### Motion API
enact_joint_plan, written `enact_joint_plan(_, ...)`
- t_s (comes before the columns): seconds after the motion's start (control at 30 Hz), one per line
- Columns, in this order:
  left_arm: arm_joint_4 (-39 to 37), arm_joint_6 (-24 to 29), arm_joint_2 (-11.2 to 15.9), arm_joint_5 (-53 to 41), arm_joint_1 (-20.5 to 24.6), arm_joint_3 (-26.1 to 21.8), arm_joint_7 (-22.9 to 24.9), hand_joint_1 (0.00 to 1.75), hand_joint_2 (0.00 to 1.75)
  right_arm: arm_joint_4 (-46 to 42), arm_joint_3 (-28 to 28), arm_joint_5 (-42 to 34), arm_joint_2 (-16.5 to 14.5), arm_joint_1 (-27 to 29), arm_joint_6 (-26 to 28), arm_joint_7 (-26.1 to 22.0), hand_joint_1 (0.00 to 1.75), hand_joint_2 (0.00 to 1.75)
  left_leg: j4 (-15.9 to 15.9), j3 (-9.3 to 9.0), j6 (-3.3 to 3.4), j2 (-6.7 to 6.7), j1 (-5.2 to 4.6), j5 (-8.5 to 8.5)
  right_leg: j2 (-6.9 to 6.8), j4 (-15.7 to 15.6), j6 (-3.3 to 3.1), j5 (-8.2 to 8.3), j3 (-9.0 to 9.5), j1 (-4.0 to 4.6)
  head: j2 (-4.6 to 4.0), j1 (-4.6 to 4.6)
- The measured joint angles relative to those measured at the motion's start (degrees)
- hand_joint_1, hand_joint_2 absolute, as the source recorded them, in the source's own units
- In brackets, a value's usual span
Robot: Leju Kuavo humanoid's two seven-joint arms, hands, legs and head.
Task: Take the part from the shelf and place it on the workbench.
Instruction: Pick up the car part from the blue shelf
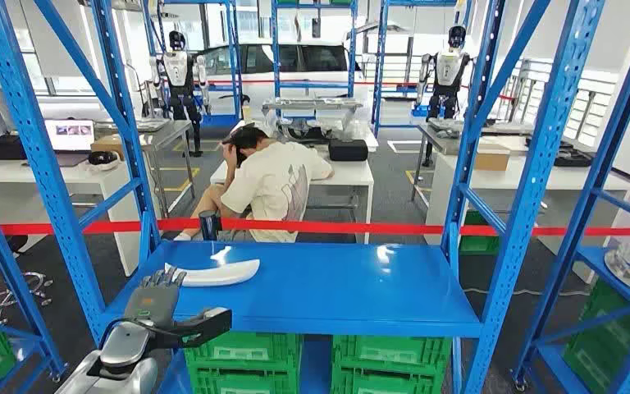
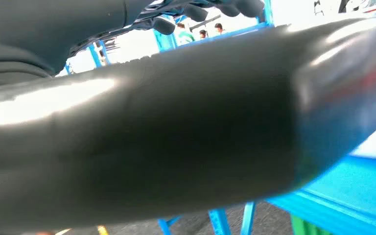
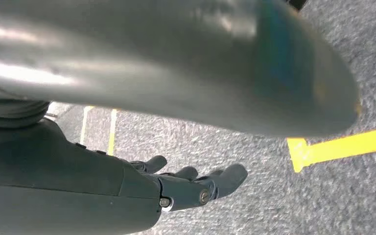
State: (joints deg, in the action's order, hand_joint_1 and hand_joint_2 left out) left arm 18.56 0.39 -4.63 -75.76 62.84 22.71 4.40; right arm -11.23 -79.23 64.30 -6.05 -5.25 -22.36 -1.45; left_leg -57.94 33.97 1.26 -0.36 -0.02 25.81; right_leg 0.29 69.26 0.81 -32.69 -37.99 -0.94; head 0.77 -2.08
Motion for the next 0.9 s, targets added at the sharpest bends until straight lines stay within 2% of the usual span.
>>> enact_joint_plan(0.13,-0.1,0.0,-0.1,0.0,-0.2,0.0,-0.1,0.00,0.00,0.0,0.0,0.0,0.0,0.0,0.0,0.0,0.00,0.00,-0.1,-0.45,0.27,0.02,-0.27,0.72,0.00,6.8,0.09,-1.41,-4.78,0.01,0.00,-0.02)
enact_joint_plan(0.3,-0.1,0.0,-0.1,0.0,-0.2,0.0,-0.1,0.00,0.00,0.0,0.0,0.0,0.0,0.1,0.0,0.0,0.00,0.00,-0.1,-0.51,0.28,0.02,-0.30,0.83,0.00,7.2,0.10,-1.31,-5.18,0.01,0.00,-0.01)
enact_joint_plan(0.4,-0.1,0.0,-0.1,0.0,-0.3,0.0,-0.1,0.00,0.00,0.0,0.0,0.0,0.0,0.1,0.0,0.1,0.00,0.00,-0.2,-0.68,0.30,0.00,-0.32,1.03,0.00,7.3,0.09,-0.61,-5.74,0.00,0.00,0.01)
enact_joint_plan(0.43,-0.1,0.0,-0.1,-0.1,-0.3,0.0,-0.2,0.00,0.00,0.0,0.0,0.0,0.0,0.1,0.0,0.1,0.00,0.00,-0.3,-0.95,0.25,0.00,-0.32,1.32,-0.01,5.7,0.05,0.91,-5.40,0.00,0.00,0.02)
enact_joint_plan(0.47,0.0,0.0,-0.2,-0.1,-0.3,0.0,-0.2,0.00,0.00,0.0,0.0,0.0,0.0,0.2,0.0,0.1,0.00,0.00,-0.4,-1.36,0.13,-0.01,-0.31,1.76,-0.04,2.7,0.00,3.14,-4.45,-0.03,0.00,0.02)
enact_joint_plan(0.5,0.0,0.0,-0.2,-0.2,-0.3,0.0,-0.3,0.00,0.00,0.0,0.0,0.0,0.0,0.2,-0.1,0.2,0.00,0.00,-0.7,-1.81,-0.25,-0.02,-0.39,2.51,-0.09,-1.4,-0.24,5.08,-2.81,0.04,0.01,-0.02)
enact_joint_plan(0.53,0.0,0.0,-0.2,-0.2,-0.2,0.0,-0.3,0.00,0.00,0.0,0.0,0.0,0.0,0.2,-0.1,0.2,0.00,0.00,-1.5,-2.19,-0.97,0.00,-0.41,3.60,-0.11,-5.6,-0.87,6.59,-0.60,0.04,0.02,-0.08)
enact_joint_plan(0.57,0.1,0.1,-0.2,-0.2,0.0,0.0,-0.3,0.00,0.00,0.0,0.0,0.0,-0.1,0.2,-0.1,0.3,0.00,0.00,-3.3,-1.79,-1.71,0.01,-0.41,4.76,-0.14,-8.3,-1.52,6.77,1.29,0.05,0.03,-0.13)
enact_joint_plan(0.6,0.1,0.1,-0.2,-0.2,0.1,0.0,-0.3,0.00,0.00,0.0,0.0,0.0,-0.1,0.2,-0.2,0.3,0.00,0.00,-6.2,-0.44,-2.43,0.04,-0.38,6.12,-0.14,-9.6,-2.18,6.02,2.74,0.07,0.05,-0.18)
enact_joint_plan(0.63,0.2,0.0,-0.2,-0.2,0.1,0.0,-0.3,0.00,0.00,0.0,0.0,0.0,-0.1,0.2,-0.2,0.3,0.00,0.00,-10.3,1.82,-2.92,0.06,-0.25,7.34,-0.10,-9.7,-2.67,5.30,3.75,0.01,0.06,-0.20)
enact_joint_plan(0.67,0.1,0.0,-0.1,-0.2,0.0,0.0,-0.3,0.00,0.00,0.0,0.0,0.0,-0.1,0.2,-0.2,0.3,0.00,0.00,-14.1,4.57,-3.07,0.07,-0.17,8.06,-0.05,-9.7,-2.77,4.75,4.36,0.01,0.07,-0.20)
enact_joint_plan(0.7,0.0,-0.1,-0.1,-0.2,-0.2,0.0,-0.3,0.00,0.00,0.0,0.0,0.1,-0.1,0.2,-0.2,0.4,0.00,0.00,-16.8,6.94,-3.13,0.07,-0.11,7.99,0.03,-9.7,-2.80,4.17,5.03,0.02,0.07,-0.20)
enact_joint_plan(0.73,-0.1,-0.2,0.0,-0.2,-0.4,0.0,-0.2,0.00,0.00,0.0,0.0,0.1,-0.1,0.2,-0.2,0.4,0.00,0.00,-17.4,8.40,-3.08,0.07,-0.08,6.72,0.13,-9.7,-2.79,3.54,5.81,0.02,0.07,-0.20)
enact_joint_plan(0.77,-0.2,-0.3,0.0,-0.2,-0.5,0.0,-0.2,0.00,0.00,0.0,0.0,0.1,-0.1,0.2,-0.2,0.4,0.00,0.00,-15.7,8.65,-2.93,0.06,-0.09,4.31,0.22,-9.7,-2.73,2.91,6.66,0.02,0.07,-0.20)
enact_joint_plan(0.83,-0.2,-0.3,0.2,-0.3,-0.4,0.0,-0.2,0.00,0.00,0.0,0.0,0.2,-0.1,0.3,-0.2,0.4,0.00,0.00,-8.4,6.82,-2.40,0.04,-0.26,-1.58,0.31,-9.8,-2.39,1.58,8.25,0.01,0.06,-0.20)
enact_joint_plan(0.87,-0.2,-0.3,0.3,-0.3,-0.3,0.0,-0.2,0.00,0.00,0.0,0.0,0.2,-0.1,0.3,-0.2,0.4,0.00,0.00,-5.0,5.59,-2.08,0.04,-0.48,-3.24,0.37,-10.0,-2.10,1.05,8.75,0.01,0.02,-0.21)
enact_joint_plan(0.9,-0.2,-0.3,0.3,-0.3,-0.1,0.0,-0.2,0.00,0.00,0.0,0.0,0.2,-0.1,0.2,-0.2,0.4,0.00,0.00,-2.7,4.66,-1.74,0.05,-0.71,-3.74,0.42,-10.3,-1.75,0.71,8.98,-0.02,0.01,-0.20)
